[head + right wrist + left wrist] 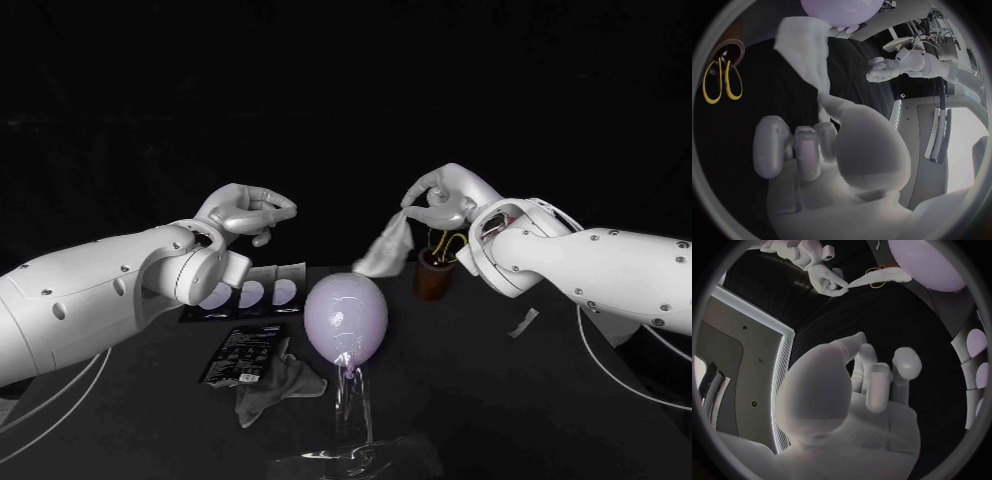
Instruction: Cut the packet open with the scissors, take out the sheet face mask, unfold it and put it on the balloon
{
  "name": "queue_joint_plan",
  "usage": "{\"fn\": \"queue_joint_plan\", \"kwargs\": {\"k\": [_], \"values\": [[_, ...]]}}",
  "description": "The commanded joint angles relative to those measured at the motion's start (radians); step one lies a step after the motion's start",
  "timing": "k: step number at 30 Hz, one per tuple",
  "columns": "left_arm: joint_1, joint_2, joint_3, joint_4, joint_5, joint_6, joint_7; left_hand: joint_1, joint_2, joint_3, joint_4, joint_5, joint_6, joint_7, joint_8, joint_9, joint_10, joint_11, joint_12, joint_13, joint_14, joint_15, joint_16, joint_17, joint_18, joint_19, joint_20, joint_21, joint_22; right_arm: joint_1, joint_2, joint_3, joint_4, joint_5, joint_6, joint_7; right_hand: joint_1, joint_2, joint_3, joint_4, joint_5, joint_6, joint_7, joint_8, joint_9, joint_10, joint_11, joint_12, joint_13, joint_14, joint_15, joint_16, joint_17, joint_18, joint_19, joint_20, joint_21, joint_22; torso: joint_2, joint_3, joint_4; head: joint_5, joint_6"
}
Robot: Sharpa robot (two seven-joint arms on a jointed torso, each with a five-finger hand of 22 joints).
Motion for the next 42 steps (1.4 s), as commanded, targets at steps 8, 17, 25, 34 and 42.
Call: {"fn": "queue_joint_plan", "kwargs": {"k": [8,17,25,34,42], "values": [[0.005,0.016,0.002,-0.02,0.145,-0.013,0.007,-0.006,0.008,0.008,0.0,0.003,-0.005,0.003,0.007,0.063,0.009,-0.001,0.003,0.001,0.014,-0.008,0.005,0.039,-0.011,0.007,-0.002,0.007,0.002,0.003,0.017,0.001,-0.027,-0.008,-0.008,0.012,0.008,0.0,0.006,0.002,0.003,0.005,0.0,0.003,0.002,0.031,0.003,0.003,0.153,0.104,-0.005,0.004,0.263,0.007,0.008,0.0,0.002,0.196,0.0,-0.0011,0.0005,0.001,0.01],[0.006,0.028,0.001,-0.019,0.112,0.008,0.007,-0.022,0.007,0.013,0.004,0.003,-0.013,0.005,0.01,0.066,-0.013,0.001,-0.018,-0.035,0.008,-0.007,0.002,0.025,-0.009,0.0,-0.001,0.004,-0.003,0.003,0.023,0.001,-0.025,-0.011,-0.012,0.014,0.008,0.0,0.006,0.002,0.003,0.005,0.0,0.003,0.002,0.031,0.003,0.003,0.153,0.104,-0.005,0.004,0.263,0.007,0.008,0.0,0.002,0.196,0.0,-0.0008,0.0013,-0.01,0.014],[0.004,0.061,-0.004,-0.033,-0.022,0.06,0.027,-0.092,-0.059,-0.008,0.036,0.002,-0.186,0.068,-0.053,0.041,-0.248,0.085,-0.361,-0.291,-0.507,0.068,-0.352,-0.692,0.036,-0.394,0.049,-0.333,-0.372,0.013,0.031,0.004,-0.009,-0.017,-0.023,0.025,0.008,0.0,0.006,0.002,0.003,0.005,0.0,0.003,0.002,0.031,0.003,0.003,0.153,0.104,-0.005,0.004,0.263,0.007,0.008,0.0,0.002,0.196,0.001,-0.0007,0.0009,-0.01,0.017],[-0.004,0.117,-0.016,-0.085,-0.09,0.083,0.051,-0.085,-0.074,-0.081,0.041,0.002,-0.203,0.084,-0.049,0.015,-0.232,0.105,-0.541,-0.432,-0.562,0.097,-0.461,-0.773,0.056,-0.396,0.102,-0.482,-0.478,0.043,0.041,0.01,0.006,-0.034,-0.028,0.029,0.008,-0.002,0.008,0.0,0.003,0.004,0.001,0.004,0.003,0.031,0.003,0.003,0.153,0.104,-0.005,0.004,0.263,0.006,0.009,0.0,0.005,0.196,-0.001,-0.002,0.0012,-0.024,0.024],[-0.02,0.149,-0.024,-0.113,-0.129,0.111,0.066,-0.063,-0.065,-0.105,0.038,0.003,-0.19,0.081,-0.061,-0.016,-0.213,0.112,-0.628,-0.504,-0.584,0.104,-0.499,-0.809,0.057,-0.386,0.113,-0.543,-0.522,0.06,0.04,0.016,0.023,-0.039,-0.032,0.032,0.009,-0.002,0.009,0.0,0.003,0.004,0.001,0.005,0.003,0.031,0.003,0.003,0.153,0.104,-0.005,0.004,0.263,0.006,0.01,0.0,0.006,0.197,-0.001,0.0,0.0013,-0.017,0.032]]}}
